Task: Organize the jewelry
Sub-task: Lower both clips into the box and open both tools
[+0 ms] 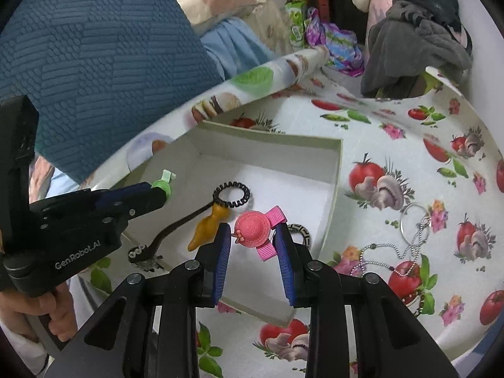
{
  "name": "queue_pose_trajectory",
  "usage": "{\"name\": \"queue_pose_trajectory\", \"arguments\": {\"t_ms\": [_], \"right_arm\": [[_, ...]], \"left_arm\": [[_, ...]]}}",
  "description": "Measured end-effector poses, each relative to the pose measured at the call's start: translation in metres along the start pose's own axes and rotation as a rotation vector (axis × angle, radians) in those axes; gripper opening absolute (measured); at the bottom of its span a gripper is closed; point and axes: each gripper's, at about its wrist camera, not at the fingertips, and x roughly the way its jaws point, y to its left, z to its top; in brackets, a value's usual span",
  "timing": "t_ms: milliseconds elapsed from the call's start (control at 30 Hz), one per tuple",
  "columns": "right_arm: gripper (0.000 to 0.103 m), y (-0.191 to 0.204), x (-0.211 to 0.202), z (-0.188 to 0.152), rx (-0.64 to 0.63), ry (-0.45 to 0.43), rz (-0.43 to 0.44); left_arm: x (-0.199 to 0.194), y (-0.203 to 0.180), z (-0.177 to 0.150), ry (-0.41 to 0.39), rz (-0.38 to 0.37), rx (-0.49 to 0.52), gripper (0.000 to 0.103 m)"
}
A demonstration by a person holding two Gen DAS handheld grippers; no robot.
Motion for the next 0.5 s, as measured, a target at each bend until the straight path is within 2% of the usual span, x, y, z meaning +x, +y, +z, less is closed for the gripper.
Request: {"name": "queue_pose_trajectory", "arguments": {"t_ms": [133,167,200,267,500], "right_arm": [[0.034,-0.001,-0.001,0.001,0.001,0.002,-0.015],[0.037,-0.001,-0.005,0.002,0.004,-0.006,-0.01],[0.041,-0.002,-0.007,0.003,0.006,-0.012,-0.009],[0.045,-0.003,-0.016,0.003,0.012,-0.034,-0.013],[0.046,-0.002,-0.068,-0.001,0.014,-0.136,-0.018]], "left_arm": [[-0.005,0.0,-0.003,-0.003,0.012,-0.007,0.019],[-0.007,0.0,-0.003,-0.007,0.035,-0.008,0.024],[-0.01,0.0,-0.003,-0.012,0.042,-0.01,0.035],[-0.019,-0.001,-0.003,-0.04,0.051,-0.018,0.049],[-0.055,-0.014,-0.004,-0.116,0.026,-0.006,0.05]]}}
